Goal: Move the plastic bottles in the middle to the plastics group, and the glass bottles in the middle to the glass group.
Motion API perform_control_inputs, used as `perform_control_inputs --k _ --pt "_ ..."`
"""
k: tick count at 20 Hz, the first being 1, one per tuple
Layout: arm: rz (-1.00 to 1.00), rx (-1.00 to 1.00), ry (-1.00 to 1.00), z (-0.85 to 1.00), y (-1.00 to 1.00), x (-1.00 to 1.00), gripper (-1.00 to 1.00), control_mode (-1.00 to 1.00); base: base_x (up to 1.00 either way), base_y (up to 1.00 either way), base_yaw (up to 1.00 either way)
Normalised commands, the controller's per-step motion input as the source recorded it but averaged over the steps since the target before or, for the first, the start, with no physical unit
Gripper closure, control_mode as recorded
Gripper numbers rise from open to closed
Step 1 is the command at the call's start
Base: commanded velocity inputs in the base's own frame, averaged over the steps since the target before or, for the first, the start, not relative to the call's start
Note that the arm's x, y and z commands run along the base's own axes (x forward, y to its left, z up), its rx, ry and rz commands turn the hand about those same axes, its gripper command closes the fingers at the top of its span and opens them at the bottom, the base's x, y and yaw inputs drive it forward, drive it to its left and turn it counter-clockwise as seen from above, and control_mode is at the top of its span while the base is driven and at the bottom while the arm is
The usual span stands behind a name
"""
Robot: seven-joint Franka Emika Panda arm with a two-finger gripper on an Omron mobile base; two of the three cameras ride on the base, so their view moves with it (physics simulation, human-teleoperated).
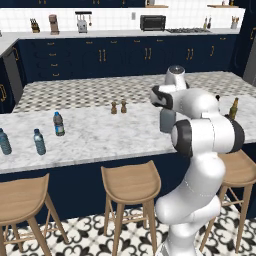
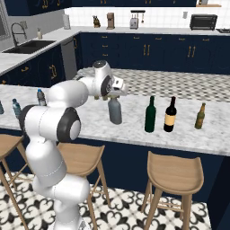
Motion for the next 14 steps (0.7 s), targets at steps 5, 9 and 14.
perform_control_inputs --k 5,9,14 --pt "-0.27 0.01 0.00 0.00 -0.35 0.00 1.00 -1.00 0.00 0.00 0.00" --pt "-0.27 0.02 0.04 0.05 -0.40 0.00 1.00 -1.00 0.00 0.00 0.00" --pt "-0.18 0.13 0.00 0.00 -0.32 0.00 1.00 -1.00 0.00 0.00 0.00"
